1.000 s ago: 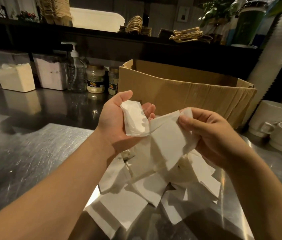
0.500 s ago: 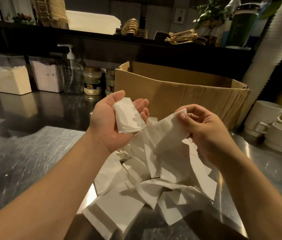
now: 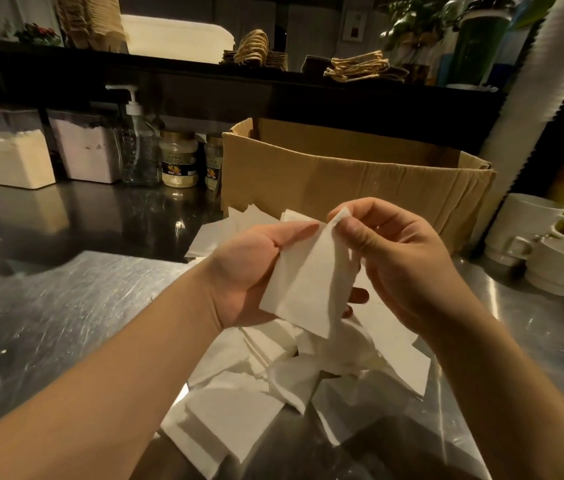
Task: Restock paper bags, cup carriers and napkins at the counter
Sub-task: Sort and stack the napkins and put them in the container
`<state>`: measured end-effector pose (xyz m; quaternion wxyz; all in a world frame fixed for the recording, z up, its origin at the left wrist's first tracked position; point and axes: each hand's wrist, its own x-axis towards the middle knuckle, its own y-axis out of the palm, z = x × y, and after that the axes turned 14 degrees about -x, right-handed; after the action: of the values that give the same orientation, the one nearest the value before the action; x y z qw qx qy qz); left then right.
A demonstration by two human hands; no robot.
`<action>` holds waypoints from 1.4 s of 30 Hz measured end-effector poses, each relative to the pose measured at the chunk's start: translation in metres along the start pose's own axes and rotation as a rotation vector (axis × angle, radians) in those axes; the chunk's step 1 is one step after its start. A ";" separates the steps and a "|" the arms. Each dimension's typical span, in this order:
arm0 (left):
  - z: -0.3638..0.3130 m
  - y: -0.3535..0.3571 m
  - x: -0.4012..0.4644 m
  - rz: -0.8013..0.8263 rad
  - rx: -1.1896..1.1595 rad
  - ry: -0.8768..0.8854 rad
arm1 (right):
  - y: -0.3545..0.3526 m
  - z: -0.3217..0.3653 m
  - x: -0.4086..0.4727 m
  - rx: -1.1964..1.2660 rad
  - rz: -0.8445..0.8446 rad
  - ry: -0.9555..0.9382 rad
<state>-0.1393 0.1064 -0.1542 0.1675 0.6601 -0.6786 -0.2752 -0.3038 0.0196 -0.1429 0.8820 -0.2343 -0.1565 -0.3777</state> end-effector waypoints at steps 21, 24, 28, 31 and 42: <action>0.005 0.001 0.005 0.067 -0.122 -0.129 | 0.010 -0.023 0.003 -0.460 -0.173 -0.069; 0.003 0.000 0.005 0.125 -0.276 -0.076 | 0.004 -0.020 -0.002 -0.549 0.014 -0.134; 0.002 -0.001 0.003 0.085 -0.262 -0.012 | 0.007 -0.015 -0.006 -0.855 0.229 -0.196; 0.002 0.000 0.003 0.056 -0.210 -0.023 | 0.011 -0.013 -0.005 -0.975 0.228 -0.180; -0.011 -0.004 -0.003 -0.060 -0.300 0.110 | 0.017 -0.019 -0.007 -0.791 -0.042 -0.427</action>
<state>-0.1296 0.1073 -0.1477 0.2928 0.6618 -0.5996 -0.3417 -0.2944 0.0242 -0.1667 0.6648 -0.6229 -0.1835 -0.3694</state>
